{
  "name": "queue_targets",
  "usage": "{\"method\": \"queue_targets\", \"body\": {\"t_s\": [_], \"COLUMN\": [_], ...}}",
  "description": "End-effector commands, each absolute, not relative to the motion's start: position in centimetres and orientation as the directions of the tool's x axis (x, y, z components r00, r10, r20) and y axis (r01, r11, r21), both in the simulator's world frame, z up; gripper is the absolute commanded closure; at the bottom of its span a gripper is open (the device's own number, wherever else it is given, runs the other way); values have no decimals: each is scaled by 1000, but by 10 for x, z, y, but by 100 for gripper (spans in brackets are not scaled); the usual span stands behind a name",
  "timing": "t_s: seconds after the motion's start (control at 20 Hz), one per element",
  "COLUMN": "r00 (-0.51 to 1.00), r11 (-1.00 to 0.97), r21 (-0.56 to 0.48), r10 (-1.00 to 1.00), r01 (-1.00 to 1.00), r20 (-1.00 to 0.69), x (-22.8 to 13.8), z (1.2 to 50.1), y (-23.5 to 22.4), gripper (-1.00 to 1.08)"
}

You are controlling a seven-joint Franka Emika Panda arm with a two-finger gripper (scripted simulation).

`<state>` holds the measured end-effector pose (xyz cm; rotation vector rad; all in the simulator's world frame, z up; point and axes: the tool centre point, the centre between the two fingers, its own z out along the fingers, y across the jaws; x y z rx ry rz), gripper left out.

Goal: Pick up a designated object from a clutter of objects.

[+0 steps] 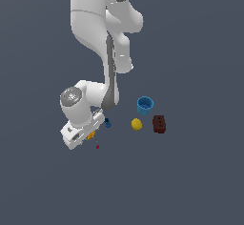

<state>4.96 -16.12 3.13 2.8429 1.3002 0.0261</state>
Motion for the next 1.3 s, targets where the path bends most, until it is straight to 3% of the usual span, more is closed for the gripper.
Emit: {"method": "queue_targets", "body": {"t_s": [0.0, 0.05, 0.1, 0.55, 1.25], "r00": [651, 651, 651, 651, 653], "r11": [-651, -651, -651, -651, -653], "r21": [0, 0, 0, 0, 27], "r10": [759, 759, 759, 759, 757], "r01": [759, 759, 759, 759, 757], "r20": [0, 0, 0, 0, 10], "x": [42, 43, 43, 43, 49], "z": [15, 15, 15, 15, 78], "y": [-157, -157, -157, -157, -160], "gripper": [-92, -92, 108, 108, 108]}}
